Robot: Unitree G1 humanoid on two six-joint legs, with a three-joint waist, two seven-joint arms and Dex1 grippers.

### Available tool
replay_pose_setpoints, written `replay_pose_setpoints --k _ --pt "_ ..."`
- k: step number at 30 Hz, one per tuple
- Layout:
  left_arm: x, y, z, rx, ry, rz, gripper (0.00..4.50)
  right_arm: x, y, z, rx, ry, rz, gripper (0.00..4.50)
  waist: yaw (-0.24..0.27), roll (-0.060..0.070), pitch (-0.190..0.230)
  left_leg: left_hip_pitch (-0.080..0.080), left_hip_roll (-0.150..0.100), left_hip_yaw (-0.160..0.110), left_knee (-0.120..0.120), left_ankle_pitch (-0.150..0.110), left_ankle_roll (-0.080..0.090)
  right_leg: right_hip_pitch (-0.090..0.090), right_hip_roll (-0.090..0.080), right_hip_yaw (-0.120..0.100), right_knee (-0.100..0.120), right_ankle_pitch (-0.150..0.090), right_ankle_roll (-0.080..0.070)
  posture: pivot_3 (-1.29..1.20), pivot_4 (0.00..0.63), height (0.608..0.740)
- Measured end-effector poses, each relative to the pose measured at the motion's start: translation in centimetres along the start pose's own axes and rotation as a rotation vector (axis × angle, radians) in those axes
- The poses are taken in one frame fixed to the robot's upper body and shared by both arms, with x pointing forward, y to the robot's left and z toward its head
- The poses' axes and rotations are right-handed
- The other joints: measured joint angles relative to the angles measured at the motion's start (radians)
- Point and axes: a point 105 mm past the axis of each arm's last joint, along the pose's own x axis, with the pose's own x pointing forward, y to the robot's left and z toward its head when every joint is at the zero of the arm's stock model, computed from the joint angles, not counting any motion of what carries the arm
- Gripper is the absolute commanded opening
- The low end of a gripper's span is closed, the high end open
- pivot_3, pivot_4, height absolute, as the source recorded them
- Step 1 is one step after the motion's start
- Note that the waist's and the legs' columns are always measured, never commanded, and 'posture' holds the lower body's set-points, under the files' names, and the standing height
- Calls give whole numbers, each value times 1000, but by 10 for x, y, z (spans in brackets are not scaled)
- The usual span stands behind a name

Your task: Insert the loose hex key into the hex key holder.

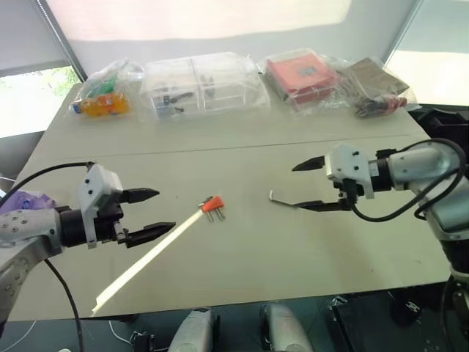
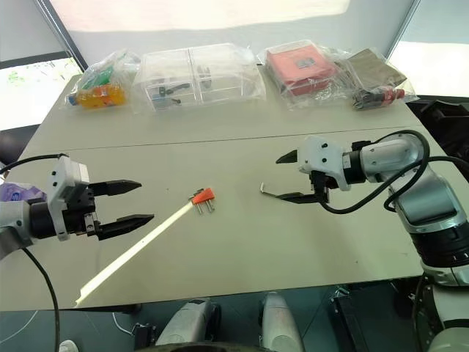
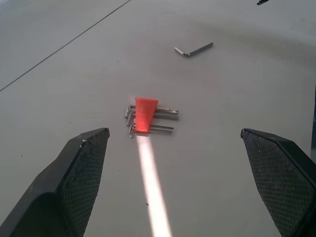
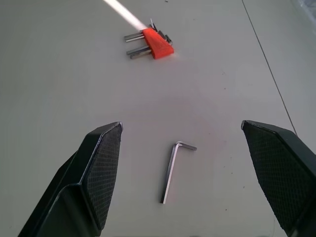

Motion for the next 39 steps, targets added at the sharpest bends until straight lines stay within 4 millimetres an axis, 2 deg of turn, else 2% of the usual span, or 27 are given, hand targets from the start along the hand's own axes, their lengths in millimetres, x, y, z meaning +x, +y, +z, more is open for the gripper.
replay_pose_setpoints --k 5,9,14,16,19,23,29,39 --pt "1 0 -1 -2 3 -2 4439 3 -6 5 -24 -17 -26 4022 0 0 0 0 0 0 0 0 0 0 0 0 0 0 0 0 150 740" --pt "2 3 2 6 -6 22 4439 13 -8 4 1 -69 -40 4022 0 0 0 0 0 0 0 0 0 0 0 0 0 0 0 0 150 740" --pt "4 8 4 2 -31 68 4439 58 -6 -3 26 -149 -81 4022 -11 0 0 -1 0 0 0 2 -3 -3 0 0 1 0 0 0 150 740" --pt "4 10 3 -4 -32 90 4439 74 -13 -2 65 -213 -153 4022 -17 -1 -1 -1 0 0 -1 3 -4 -3 0 0 2 0 0 0 150 740" --pt "4 15 0 -5 -37 142 4439 111 -12 -6 112 -273 -219 4022 -24 -1 -1 -1 0 1 -1 3 -6 -6 1 1 6 0 0 0 150 740" --pt "2 15 -10 -24 -9 163 4439 134 -7 -15 102 -251 -241 4022 -23 -1 -1 -3 -1 2 -1 4 -7 -8 1 1 7 0 0 0 150 740" --pt "2 11 -14 -18 7 174 4439 159 11 -16 27 -235 -177 4022 -25 -1 -1 -2 -1 2 -1 4 -8 -7 2 1 7 0 0 0 150 740" --pt "2 7 -13 0 12 179 4439 175 28 -11 -40 -251 -110 4022 -25 -1 -1 -2 -1 2 -1 4 -7 -7 3 1 7 0 0 0 150 740"
